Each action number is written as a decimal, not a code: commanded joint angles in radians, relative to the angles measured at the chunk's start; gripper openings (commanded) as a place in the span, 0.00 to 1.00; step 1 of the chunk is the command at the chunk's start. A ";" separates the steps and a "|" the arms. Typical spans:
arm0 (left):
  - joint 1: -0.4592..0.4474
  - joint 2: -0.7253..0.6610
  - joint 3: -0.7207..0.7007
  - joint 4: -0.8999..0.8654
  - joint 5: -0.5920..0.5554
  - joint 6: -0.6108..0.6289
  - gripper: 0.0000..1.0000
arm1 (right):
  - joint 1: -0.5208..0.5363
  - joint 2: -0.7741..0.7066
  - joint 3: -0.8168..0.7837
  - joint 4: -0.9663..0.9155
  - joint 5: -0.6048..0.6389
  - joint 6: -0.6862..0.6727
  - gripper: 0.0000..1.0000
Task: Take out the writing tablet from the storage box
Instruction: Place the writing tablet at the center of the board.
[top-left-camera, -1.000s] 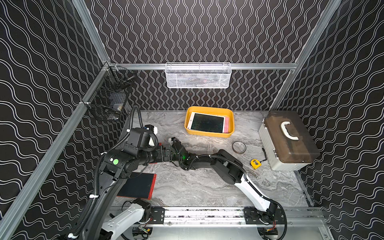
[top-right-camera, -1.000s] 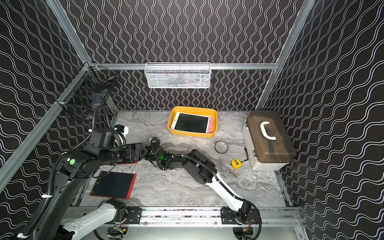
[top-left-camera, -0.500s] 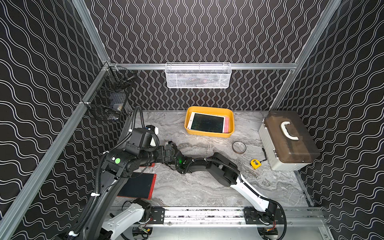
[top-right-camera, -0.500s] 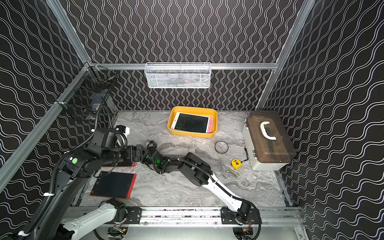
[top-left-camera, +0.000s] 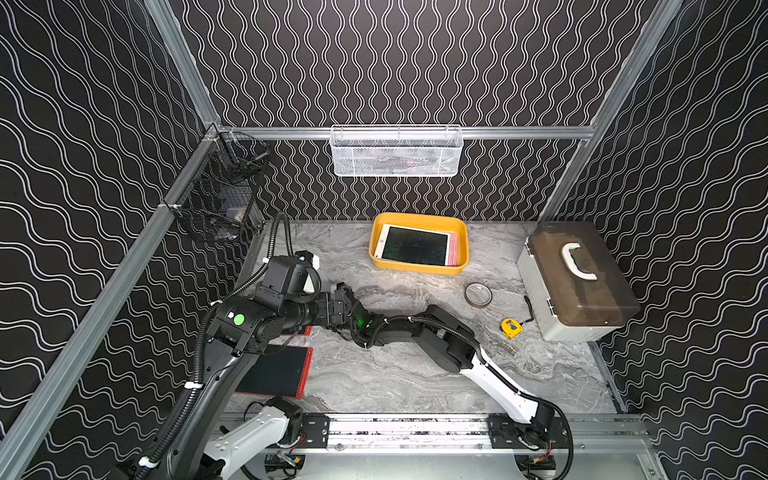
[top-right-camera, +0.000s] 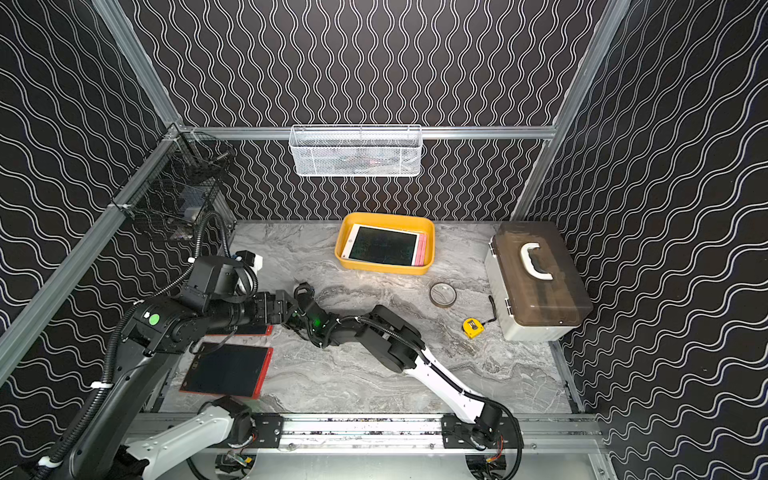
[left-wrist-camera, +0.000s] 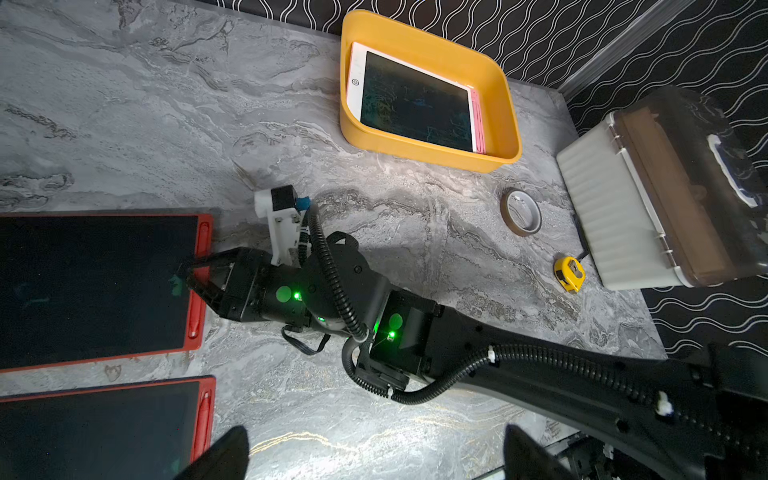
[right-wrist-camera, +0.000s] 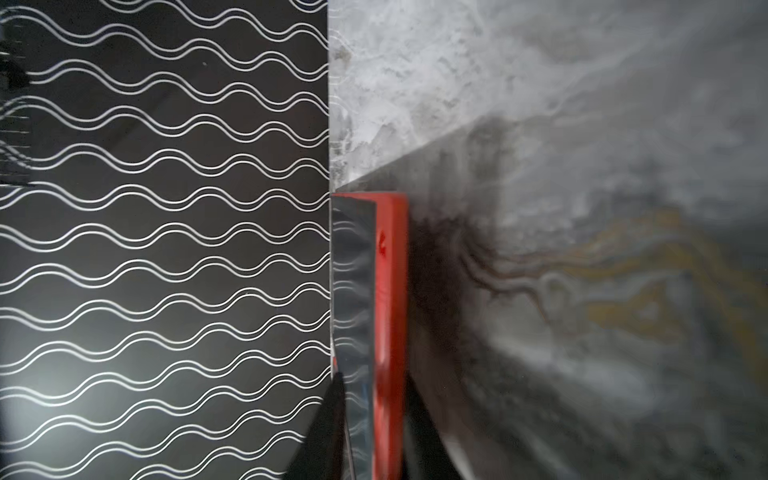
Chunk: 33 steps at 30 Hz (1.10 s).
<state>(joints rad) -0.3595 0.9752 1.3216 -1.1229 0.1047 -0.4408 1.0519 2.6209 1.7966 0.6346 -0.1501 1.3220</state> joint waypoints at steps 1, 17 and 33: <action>0.000 -0.003 0.005 -0.005 -0.014 0.024 0.99 | 0.002 0.004 0.016 -0.075 -0.015 -0.010 0.28; -0.001 0.008 0.018 0.003 -0.014 0.022 0.99 | -0.003 -0.037 0.056 -0.304 -0.008 -0.094 0.40; -0.002 -0.005 0.057 0.038 -0.001 -0.026 0.99 | -0.034 -0.231 0.072 -0.710 0.090 -0.288 0.52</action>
<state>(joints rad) -0.3611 0.9775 1.3659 -1.1164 0.1013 -0.4503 1.0252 2.4569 1.8645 0.0605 -0.1074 1.1069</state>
